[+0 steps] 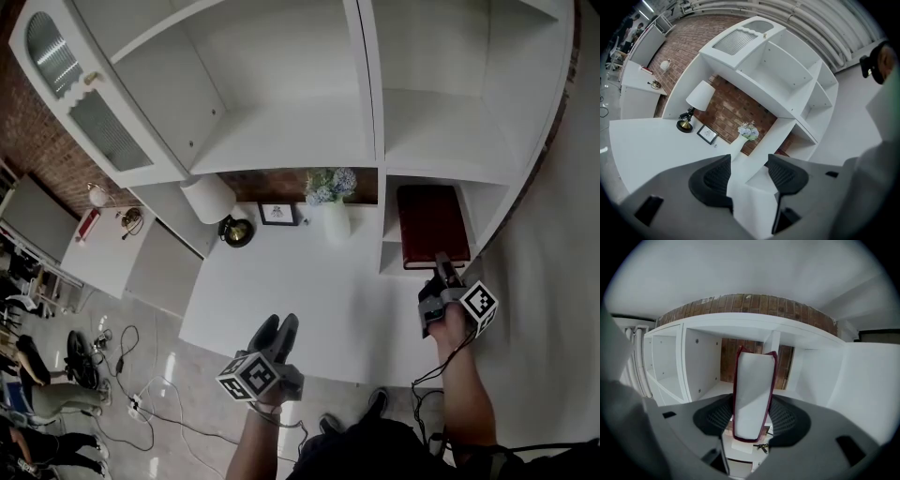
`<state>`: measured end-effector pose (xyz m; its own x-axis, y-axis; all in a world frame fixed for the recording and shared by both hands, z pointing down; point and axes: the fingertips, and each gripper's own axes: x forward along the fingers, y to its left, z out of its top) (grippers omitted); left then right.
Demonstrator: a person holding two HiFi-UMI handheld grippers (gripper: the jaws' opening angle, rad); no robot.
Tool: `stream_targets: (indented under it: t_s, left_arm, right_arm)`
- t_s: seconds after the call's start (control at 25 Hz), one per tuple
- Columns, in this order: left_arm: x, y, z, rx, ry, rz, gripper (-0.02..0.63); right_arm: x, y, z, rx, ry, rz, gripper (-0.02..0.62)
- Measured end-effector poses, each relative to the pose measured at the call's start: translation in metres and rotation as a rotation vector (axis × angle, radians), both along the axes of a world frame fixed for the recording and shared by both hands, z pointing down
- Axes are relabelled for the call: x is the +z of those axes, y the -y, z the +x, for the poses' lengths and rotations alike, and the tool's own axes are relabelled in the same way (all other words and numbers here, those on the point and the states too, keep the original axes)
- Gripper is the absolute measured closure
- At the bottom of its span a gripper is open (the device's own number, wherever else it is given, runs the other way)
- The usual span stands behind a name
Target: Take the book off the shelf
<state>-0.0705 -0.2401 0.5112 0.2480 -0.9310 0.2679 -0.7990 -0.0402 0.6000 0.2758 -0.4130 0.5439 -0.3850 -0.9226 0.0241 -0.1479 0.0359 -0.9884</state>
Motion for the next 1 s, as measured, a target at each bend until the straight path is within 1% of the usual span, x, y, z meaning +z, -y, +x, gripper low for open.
stream_targets:
  t_s: [0.16,0.44,0.76,1.0]
  left_arm:
    - [0.002,-0.009,0.001,0.033,-0.021,0.003,0.360]
    - [0.006,-0.027,-0.006,0.076,-0.057,0.007,0.362]
    - [0.006,-0.042,-0.005,0.155,-0.083,0.014,0.365]
    - [0.006,-0.049,-0.003,0.191,-0.090,0.019,0.365]
  right_arm:
    - [-0.008,-0.022,0.010,0.042,0.010,0.019,0.367]
    - [-0.017,-0.066,0.023,0.087,0.016,0.052,0.371]
    - [-0.021,-0.121,0.021,0.105,0.042,0.084,0.375]
    - [-0.027,-0.152,0.012,0.092,0.072,0.115,0.376]
